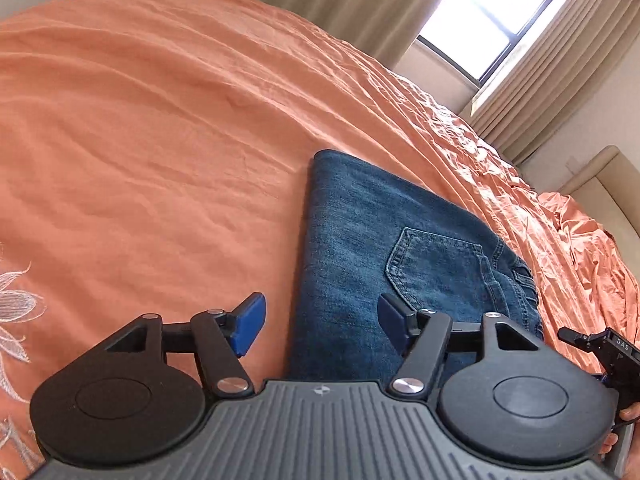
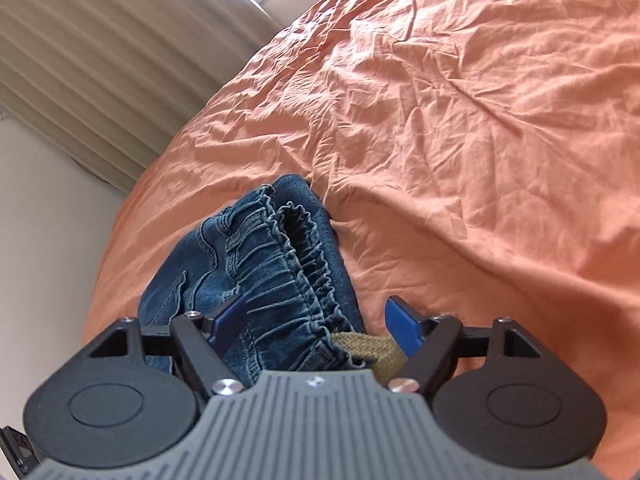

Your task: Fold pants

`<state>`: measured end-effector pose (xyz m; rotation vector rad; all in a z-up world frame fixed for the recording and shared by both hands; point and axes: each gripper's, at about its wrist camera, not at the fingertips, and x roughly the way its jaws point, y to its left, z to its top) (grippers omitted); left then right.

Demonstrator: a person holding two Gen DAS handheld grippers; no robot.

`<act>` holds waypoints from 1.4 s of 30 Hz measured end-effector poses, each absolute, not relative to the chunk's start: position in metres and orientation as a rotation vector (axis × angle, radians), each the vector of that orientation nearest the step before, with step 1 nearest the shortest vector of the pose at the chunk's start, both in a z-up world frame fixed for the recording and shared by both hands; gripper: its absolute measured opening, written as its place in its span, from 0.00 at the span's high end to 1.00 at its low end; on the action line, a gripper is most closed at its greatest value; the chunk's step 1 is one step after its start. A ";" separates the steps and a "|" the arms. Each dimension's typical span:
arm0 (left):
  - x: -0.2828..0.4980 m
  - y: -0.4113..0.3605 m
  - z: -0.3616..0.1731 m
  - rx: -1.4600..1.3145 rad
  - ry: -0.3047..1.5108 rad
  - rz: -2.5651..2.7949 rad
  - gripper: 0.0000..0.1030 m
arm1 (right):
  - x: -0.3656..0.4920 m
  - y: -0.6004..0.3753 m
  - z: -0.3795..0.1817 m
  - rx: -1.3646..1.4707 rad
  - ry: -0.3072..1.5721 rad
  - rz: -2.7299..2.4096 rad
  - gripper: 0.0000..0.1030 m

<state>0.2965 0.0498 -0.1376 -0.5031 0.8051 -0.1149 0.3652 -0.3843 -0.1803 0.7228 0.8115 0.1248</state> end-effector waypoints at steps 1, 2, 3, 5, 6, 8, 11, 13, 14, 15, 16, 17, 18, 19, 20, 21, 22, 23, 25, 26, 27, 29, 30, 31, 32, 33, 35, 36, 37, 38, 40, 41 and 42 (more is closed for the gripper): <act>0.301 0.051 -0.141 -0.511 0.809 -0.119 0.24 | 0.371 -0.383 -0.184 0.725 0.817 0.128 0.26; 0.306 0.052 -0.144 -0.508 0.819 -0.122 0.24 | 0.374 -0.382 -0.186 0.733 0.813 0.119 0.27; 0.311 0.051 -0.147 -0.500 0.829 -0.129 0.24 | 0.376 -0.382 -0.188 0.740 0.802 0.101 0.27; 0.319 0.052 -0.153 -0.483 0.847 -0.156 0.24 | 0.381 -0.383 -0.192 0.748 0.786 0.087 0.27; 0.321 0.052 -0.156 -0.478 0.851 -0.166 0.24 | 0.384 -0.383 -0.195 0.758 0.791 0.101 0.28; 0.327 0.054 -0.161 -0.489 0.856 -0.184 0.24 | 0.392 -0.383 -0.201 0.783 0.810 0.147 0.28; 0.333 0.057 -0.164 -0.509 0.855 -0.217 0.23 | 0.400 -0.384 -0.206 0.769 0.817 0.177 0.28; 0.339 0.059 -0.166 -0.529 0.855 -0.252 0.23 | 0.402 -0.386 -0.211 0.792 0.821 0.202 0.28; 0.342 0.060 -0.167 -0.541 0.856 -0.270 0.23 | 0.403 -0.387 -0.214 0.806 0.826 0.211 0.28; 0.344 0.062 -0.169 -0.556 0.856 -0.284 0.23 | 0.404 -0.389 -0.216 0.819 0.830 0.220 0.28; 0.345 0.063 -0.171 -0.570 0.857 -0.294 0.23 | 0.406 -0.391 -0.220 0.829 0.834 0.234 0.28; 0.346 0.065 -0.173 -0.580 0.856 -0.303 0.23 | 0.408 -0.392 -0.222 0.833 0.839 0.241 0.28; 0.347 0.066 -0.175 -0.587 0.854 -0.313 0.23 | 0.411 -0.394 -0.225 0.841 0.843 0.250 0.28; 0.348 0.066 -0.177 -0.592 0.854 -0.322 0.23 | 0.413 -0.395 -0.228 0.848 0.841 0.262 0.28; 0.349 0.067 -0.178 -0.599 0.854 -0.329 0.23 | 0.413 -0.395 -0.229 0.855 0.837 0.269 0.28; 0.350 0.067 -0.179 -0.607 0.853 -0.335 0.24 | 0.414 -0.395 -0.231 0.870 0.832 0.275 0.28; 0.352 0.066 -0.180 -0.620 0.852 -0.342 0.26 | 0.416 -0.395 -0.234 0.889 0.830 0.287 0.32; 0.354 0.066 -0.181 -0.633 0.855 -0.348 0.28 | 0.417 -0.394 -0.236 0.912 0.830 0.304 0.38; 0.356 0.063 -0.183 -0.648 0.859 -0.348 0.37 | 0.420 -0.393 -0.239 0.931 0.830 0.317 0.51; 0.355 0.063 -0.184 -0.655 0.861 -0.348 0.48 | 0.419 -0.392 -0.239 0.936 0.825 0.331 0.55; 0.354 0.063 -0.185 -0.666 0.860 -0.346 0.59 | 0.419 -0.392 -0.238 0.938 0.819 0.337 0.61; 0.352 0.064 -0.186 -0.672 0.838 -0.331 0.73 | 0.418 -0.392 -0.235 0.938 0.802 0.353 0.70; 0.351 0.063 -0.186 -0.667 0.831 -0.318 0.80 | 0.417 -0.392 -0.233 0.939 0.793 0.356 0.74; 0.349 0.063 -0.186 -0.677 0.828 -0.306 0.83 | 0.416 -0.389 -0.228 0.928 0.783 0.349 0.76; 0.348 0.064 -0.184 -0.692 0.817 -0.297 0.91 | 0.414 -0.386 -0.222 0.898 0.771 0.343 0.77; 0.345 0.063 -0.180 -0.697 0.801 -0.288 0.93 | 0.412 -0.382 -0.215 0.865 0.756 0.342 0.79; 0.338 0.059 -0.167 -0.658 0.763 -0.264 0.94 | 0.405 -0.372 -0.198 0.812 0.712 0.347 0.80; 0.336 0.057 -0.161 -0.639 0.751 -0.260 0.94 | 0.402 -0.369 -0.192 0.808 0.695 0.351 0.81; 0.333 0.054 -0.154 -0.622 0.738 -0.257 0.94 | 0.397 -0.366 -0.184 0.799 0.676 0.357 0.82; 0.330 0.053 -0.148 -0.614 0.729 -0.257 0.94 | 0.392 -0.362 -0.176 0.780 0.661 0.362 0.82; 0.325 0.053 -0.138 -0.599 0.720 -0.257 0.94 | 0.383 -0.353 -0.163 0.759 0.643 0.363 0.83; 0.321 0.055 -0.133 -0.589 0.716 -0.252 0.94 | 0.380 -0.349 -0.158 0.757 0.640 0.366 0.83; 0.317 0.058 -0.128 -0.579 0.714 -0.246 0.94 | 0.375 -0.342 -0.153 0.752 0.638 0.373 0.83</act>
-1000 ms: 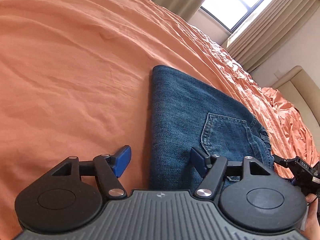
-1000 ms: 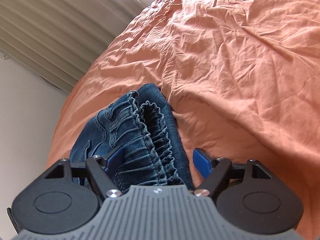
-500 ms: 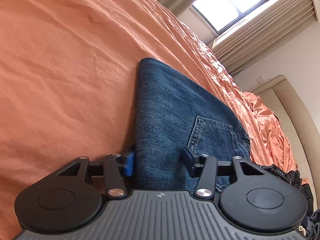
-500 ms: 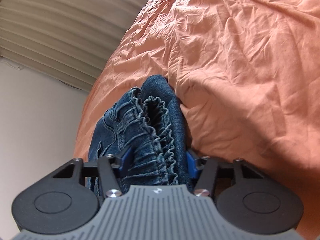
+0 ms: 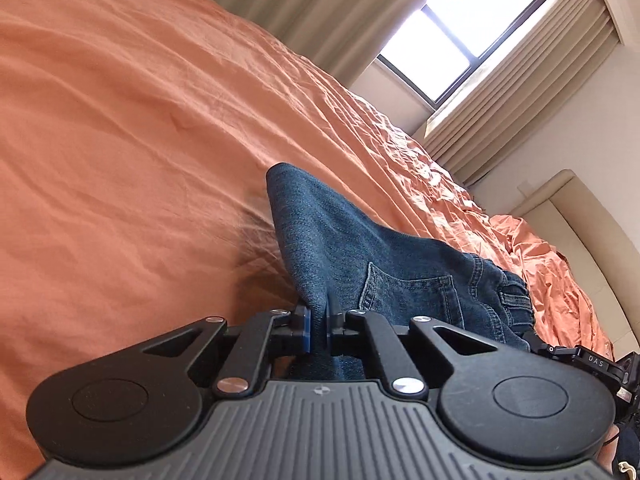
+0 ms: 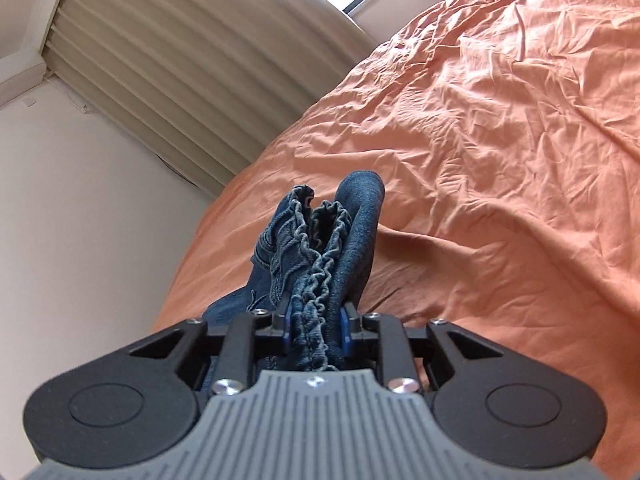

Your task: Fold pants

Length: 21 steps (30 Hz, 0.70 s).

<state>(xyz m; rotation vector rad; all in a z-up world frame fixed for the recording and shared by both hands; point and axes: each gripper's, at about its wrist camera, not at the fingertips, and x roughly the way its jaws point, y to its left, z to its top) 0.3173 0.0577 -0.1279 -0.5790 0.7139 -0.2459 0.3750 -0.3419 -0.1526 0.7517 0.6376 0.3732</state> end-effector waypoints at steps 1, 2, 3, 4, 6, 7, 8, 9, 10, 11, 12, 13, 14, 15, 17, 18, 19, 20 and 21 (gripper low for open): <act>0.314 0.062 -0.123 -0.573 0.712 -0.240 0.94 | 0.371 -0.334 -0.148 0.747 0.636 0.385 0.83; 0.310 0.068 -0.117 -0.572 0.709 -0.233 0.94 | 0.368 -0.326 -0.144 0.739 0.637 0.403 0.83; 0.306 0.077 -0.111 -0.572 0.707 -0.226 0.94 | 0.366 -0.317 -0.140 0.730 0.641 0.418 0.83; 0.302 0.084 -0.105 -0.569 0.702 -0.216 0.94 | 0.363 -0.306 -0.136 0.720 0.649 0.437 0.83; 0.292 0.100 -0.092 -0.538 0.686 -0.196 0.94 | 0.361 -0.283 -0.130 0.712 0.657 0.474 0.83; 0.286 0.109 -0.086 -0.525 0.679 -0.185 0.94 | 0.360 -0.272 -0.127 0.714 0.658 0.492 0.83; 0.280 0.119 -0.081 -0.519 0.671 -0.174 0.94 | 0.361 -0.258 -0.123 0.720 0.658 0.514 0.83; 0.276 0.130 -0.077 -0.517 0.667 -0.165 0.94 | 0.362 -0.246 -0.120 0.722 0.658 0.533 0.83; 0.271 0.142 -0.072 -0.517 0.665 -0.154 0.94 | 0.363 -0.232 -0.116 0.718 0.657 0.555 0.83; 0.267 0.156 -0.067 -0.517 0.665 -0.141 0.94 | 0.365 -0.220 -0.113 0.714 0.658 0.573 0.83; 0.264 0.168 -0.062 -0.514 0.666 -0.129 0.94 | 0.367 -0.206 -0.109 0.710 0.660 0.593 0.83; 0.262 0.179 -0.057 -0.510 0.668 -0.119 0.94 | 0.369 -0.190 -0.106 0.705 0.663 0.613 0.83; 0.262 0.191 -0.053 -0.504 0.670 -0.108 0.94 | 0.371 -0.178 -0.105 0.706 0.668 0.626 0.83; 0.260 0.203 -0.049 -0.497 0.674 -0.100 0.94 | 0.374 -0.167 -0.105 0.708 0.672 0.638 0.83; 0.261 0.222 -0.044 -0.476 0.681 -0.081 0.94 | 0.379 -0.144 -0.106 0.710 0.685 0.658 0.83; 0.262 0.230 -0.043 -0.460 0.688 -0.071 0.94 | 0.380 -0.134 -0.109 0.711 0.691 0.665 0.83; 0.264 0.238 -0.044 -0.448 0.697 -0.062 0.94 | 0.381 -0.124 -0.113 0.708 0.702 0.668 0.83; 0.265 0.244 -0.048 -0.436 0.712 -0.052 0.94 | 0.382 -0.117 -0.118 0.707 0.715 0.667 0.83; 0.268 0.249 -0.053 -0.426 0.731 -0.044 0.94 | 0.383 -0.109 -0.125 0.703 0.738 0.666 0.83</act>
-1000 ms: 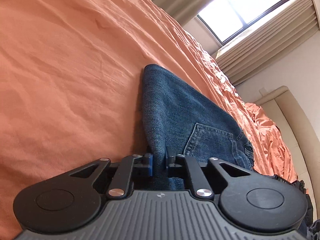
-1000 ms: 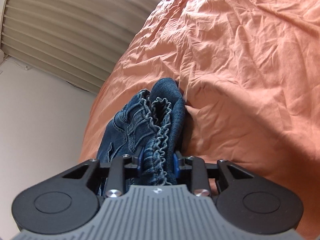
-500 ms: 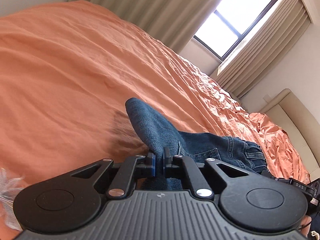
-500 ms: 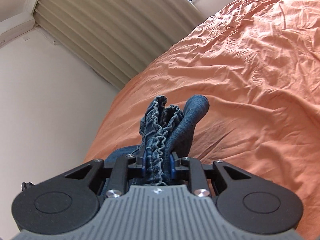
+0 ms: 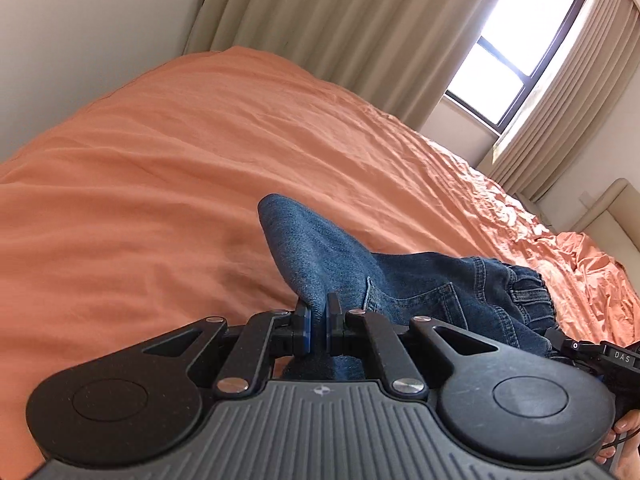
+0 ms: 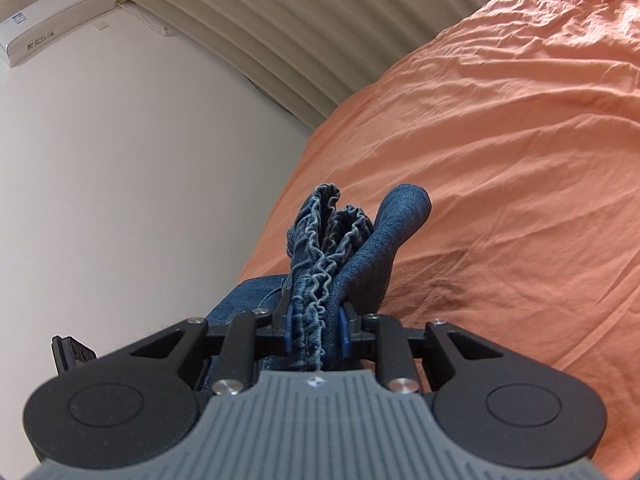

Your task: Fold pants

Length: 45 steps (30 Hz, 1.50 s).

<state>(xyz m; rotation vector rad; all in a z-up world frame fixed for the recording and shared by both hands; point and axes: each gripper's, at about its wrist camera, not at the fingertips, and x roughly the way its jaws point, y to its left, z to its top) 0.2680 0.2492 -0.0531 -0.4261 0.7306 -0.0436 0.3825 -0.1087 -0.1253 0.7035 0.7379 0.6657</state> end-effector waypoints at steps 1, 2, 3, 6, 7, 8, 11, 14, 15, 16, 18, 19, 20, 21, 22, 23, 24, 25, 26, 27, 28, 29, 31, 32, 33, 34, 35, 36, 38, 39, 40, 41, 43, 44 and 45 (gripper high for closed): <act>0.270 0.253 -0.059 -0.416 0.751 -0.036 0.94 | 0.383 -0.103 -0.133 0.700 0.761 0.663 0.83; 0.273 0.257 -0.069 -0.403 0.780 -0.027 0.94 | 0.384 -0.098 -0.144 0.695 0.792 0.656 0.83; 0.275 0.258 -0.078 -0.388 0.807 -0.024 0.94 | 0.384 -0.095 -0.153 0.689 0.815 0.645 0.83; 0.277 0.261 -0.105 -0.340 0.862 -0.007 0.93 | 0.382 -0.099 -0.181 0.698 0.864 0.587 0.83; 0.277 0.263 -0.112 -0.335 0.873 -0.009 0.93 | 0.383 -0.104 -0.192 0.731 0.889 0.570 0.83; 0.276 0.266 -0.121 -0.336 0.885 -0.019 0.91 | 0.385 -0.109 -0.202 0.760 0.912 0.560 0.83; 0.276 0.274 -0.140 -0.362 0.906 -0.037 0.87 | 0.387 -0.110 -0.216 0.767 0.929 0.541 0.83; 0.273 0.274 -0.145 -0.354 0.897 -0.032 0.79 | 0.395 -0.099 -0.216 0.693 0.950 0.510 0.78; 0.272 0.275 -0.144 -0.355 0.896 -0.027 0.78 | 0.396 -0.098 -0.215 0.681 0.955 0.499 0.73; 0.269 0.275 -0.142 -0.354 0.898 -0.024 0.78 | 0.397 -0.098 -0.214 0.676 0.961 0.494 0.72; 0.262 0.279 -0.138 -0.351 0.906 -0.016 0.76 | 0.396 -0.096 -0.210 0.650 0.958 0.483 0.69; 0.258 0.279 -0.135 -0.344 0.915 -0.011 0.75 | 0.400 -0.089 -0.206 0.612 0.948 0.476 0.65; 0.254 0.279 -0.133 -0.332 0.928 -0.010 0.75 | 0.399 -0.086 -0.203 0.577 0.939 0.470 0.64; 0.249 0.283 -0.132 -0.316 0.945 -0.013 0.74 | 0.396 -0.085 -0.200 0.551 0.932 0.464 0.61; 0.244 0.282 -0.130 -0.300 0.957 -0.013 0.74 | 0.394 -0.085 -0.198 0.527 0.926 0.460 0.59; 0.238 0.282 -0.128 -0.281 0.970 -0.013 0.72 | 0.392 -0.084 -0.195 0.511 0.921 0.456 0.59; 0.234 0.280 -0.127 -0.264 0.986 -0.006 0.71 | 0.390 -0.084 -0.191 0.495 0.913 0.448 0.58; 0.231 0.278 -0.125 -0.244 1.008 0.005 0.71 | 0.386 -0.086 -0.186 0.477 0.901 0.439 0.58; 0.227 0.276 -0.122 -0.222 1.030 0.022 0.71 | 0.379 -0.087 -0.179 0.455 0.885 0.431 0.58; 0.223 0.274 -0.119 -0.201 1.040 0.038 0.71 | 0.373 -0.089 -0.173 0.426 0.871 0.426 0.58; 0.219 0.273 -0.114 -0.182 1.037 0.054 0.71 | 0.366 -0.092 -0.165 0.387 0.852 0.422 0.58; 0.216 0.271 -0.108 -0.163 1.040 0.070 0.71 | 0.360 -0.091 -0.157 0.350 0.831 0.422 0.58; 0.207 0.265 -0.089 -0.125 1.016 0.101 0.71 | 0.343 -0.091 -0.138 0.285 0.785 0.432 0.57; 0.202 0.261 -0.077 -0.110 0.994 0.105 0.71 | 0.337 -0.089 -0.127 0.256 0.759 0.439 0.56; 0.197 0.256 -0.065 -0.100 0.970 0.105 0.71 | 0.328 -0.088 -0.117 0.226 0.731 0.446 0.54; 0.190 0.252 -0.052 -0.092 0.944 0.102 0.71 | 0.316 -0.088 -0.106 0.188 0.699 0.451 0.51; 0.184 0.246 -0.038 -0.078 0.915 0.098 0.71 | 0.306 -0.086 -0.096 0.150 0.670 0.452 0.48; 0.179 0.239 -0.025 -0.058 0.888 0.094 0.68 | 0.296 -0.082 -0.086 0.115 0.643 0.452 0.44; 0.169 0.222 0.001 -0.019 0.824 0.108 0.64 | 0.275 -0.075 -0.068 0.055 0.594 0.458 0.35; 0.163 0.214 0.012 -0.006 0.786 0.118 0.64 | 0.266 -0.071 -0.060 0.033 0.569 0.465 0.34; 0.157 0.205 0.022 -0.001 0.751 0.119 0.64 | 0.251 -0.069 -0.050 0.014 0.546 0.474 0.33; 0.151 0.197 0.030 0.002 0.720 0.113 0.63 | 0.240 -0.067 -0.043 0.003 0.528 0.483 0.29; 0.135 0.178 0.045 0.011 0.658 0.107 0.62 | 0.215 -0.066 -0.029 -0.014 0.481 0.500 0.23; 0.127 0.167 0.051 0.022 0.617 0.100 0.62 | 0.203 -0.065 -0.023 -0.022 0.463 0.502 0.23; 0.118 0.159 0.055 0.037 0.577 0.097 0.58 | 0.194 -0.065 -0.019 -0.027 0.448 0.500 0.22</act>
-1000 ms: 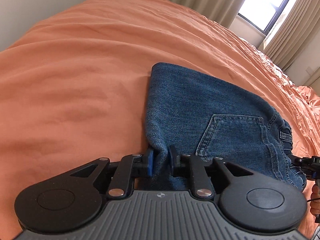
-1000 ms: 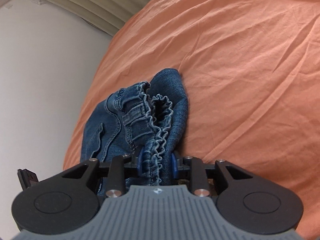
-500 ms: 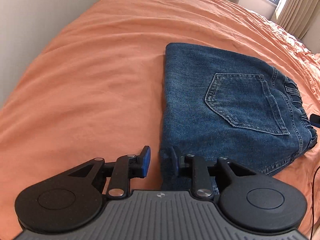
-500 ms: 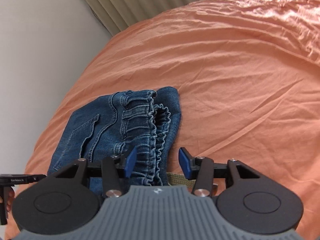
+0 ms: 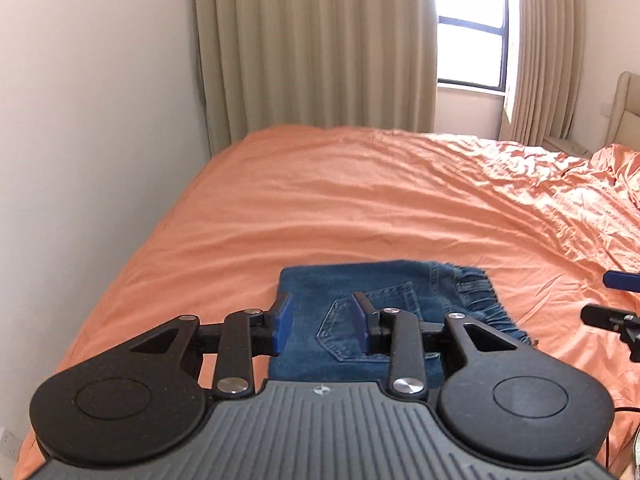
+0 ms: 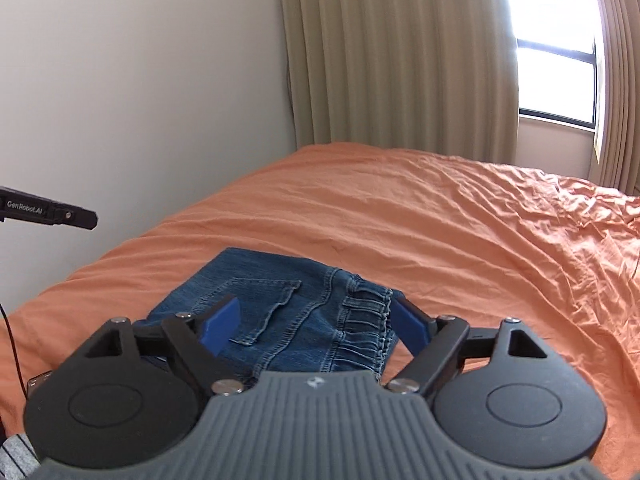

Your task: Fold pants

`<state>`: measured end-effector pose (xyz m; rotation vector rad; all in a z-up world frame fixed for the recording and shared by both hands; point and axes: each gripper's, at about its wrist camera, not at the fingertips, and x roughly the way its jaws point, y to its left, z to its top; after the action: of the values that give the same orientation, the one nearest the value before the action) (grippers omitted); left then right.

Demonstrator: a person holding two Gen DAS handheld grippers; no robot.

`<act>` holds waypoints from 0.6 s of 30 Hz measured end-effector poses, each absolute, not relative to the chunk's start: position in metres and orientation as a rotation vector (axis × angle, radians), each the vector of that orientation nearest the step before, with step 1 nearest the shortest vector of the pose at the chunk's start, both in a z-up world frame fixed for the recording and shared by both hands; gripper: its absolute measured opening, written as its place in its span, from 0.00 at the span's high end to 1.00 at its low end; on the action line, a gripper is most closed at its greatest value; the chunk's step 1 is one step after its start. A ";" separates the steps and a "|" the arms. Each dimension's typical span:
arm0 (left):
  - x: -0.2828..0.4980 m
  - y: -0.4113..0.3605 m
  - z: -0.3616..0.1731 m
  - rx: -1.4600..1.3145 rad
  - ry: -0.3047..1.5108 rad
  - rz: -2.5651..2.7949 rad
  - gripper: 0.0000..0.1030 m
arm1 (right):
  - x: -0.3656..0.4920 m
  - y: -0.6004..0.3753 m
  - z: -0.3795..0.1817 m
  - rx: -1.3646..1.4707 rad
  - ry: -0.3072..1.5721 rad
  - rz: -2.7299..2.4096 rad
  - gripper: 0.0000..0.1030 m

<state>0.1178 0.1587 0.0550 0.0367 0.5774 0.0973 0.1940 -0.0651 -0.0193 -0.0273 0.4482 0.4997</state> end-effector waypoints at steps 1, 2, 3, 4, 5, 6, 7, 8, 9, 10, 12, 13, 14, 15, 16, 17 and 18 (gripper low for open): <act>0.110 0.148 0.058 0.059 0.534 0.111 0.54 | 0.182 -0.065 -0.015 -0.032 0.430 0.497 0.22; 0.102 0.138 0.061 0.078 0.506 0.132 0.42 | 0.172 -0.064 -0.010 -0.033 0.416 0.496 0.22; 0.093 0.127 0.063 0.097 0.480 0.144 0.35 | 0.164 -0.064 -0.008 -0.031 0.402 0.495 0.22; 0.086 0.119 0.064 0.105 0.462 0.143 0.33 | 0.155 -0.065 -0.006 -0.027 0.385 0.492 0.22; 0.080 0.110 0.064 0.107 0.450 0.145 0.29 | 0.148 -0.065 -0.004 -0.023 0.372 0.486 0.22; 0.075 0.104 0.064 0.106 0.446 0.146 0.25 | 0.140 -0.066 -0.003 -0.019 0.358 0.477 0.22; 0.071 0.097 0.062 0.102 0.439 0.145 0.23 | 0.133 -0.066 -0.002 -0.016 0.345 0.467 0.22; 0.066 0.090 0.059 0.099 0.426 0.150 0.21 | 0.127 -0.066 -0.002 -0.013 0.336 0.455 0.22; 0.063 0.085 0.054 0.088 0.412 0.156 0.18 | 0.122 -0.066 -0.003 -0.010 0.329 0.444 0.22; 0.061 0.082 0.049 0.069 0.407 0.159 0.16 | 0.116 -0.066 -0.004 -0.007 0.326 0.434 0.22; 0.060 0.076 0.036 0.029 0.412 0.165 0.14 | 0.110 -0.066 -0.009 0.000 0.330 0.420 0.21; 0.060 0.073 0.029 0.024 0.420 0.170 0.14 | 0.108 -0.065 -0.013 0.008 0.341 0.409 0.21; 0.062 0.070 0.022 0.031 0.437 0.176 0.14 | 0.108 -0.064 -0.017 0.017 0.355 0.403 0.21; 0.064 0.067 0.015 0.047 0.458 0.184 0.14 | 0.108 -0.063 -0.022 0.025 0.369 0.399 0.21; 0.066 0.065 0.008 0.065 0.473 0.195 0.14 | 0.110 -0.062 -0.026 0.028 0.383 0.396 0.21; 0.068 0.062 0.001 0.081 0.484 0.210 0.14 | 0.110 -0.060 -0.031 0.025 0.400 0.393 0.21; 0.070 0.062 -0.004 0.086 0.490 0.224 0.14 | 0.112 -0.057 -0.036 0.016 0.416 0.389 0.21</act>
<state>0.0701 0.0621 -0.0041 0.0859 0.4896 0.2241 0.1123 -0.0571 -0.0360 0.0163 0.4161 0.3888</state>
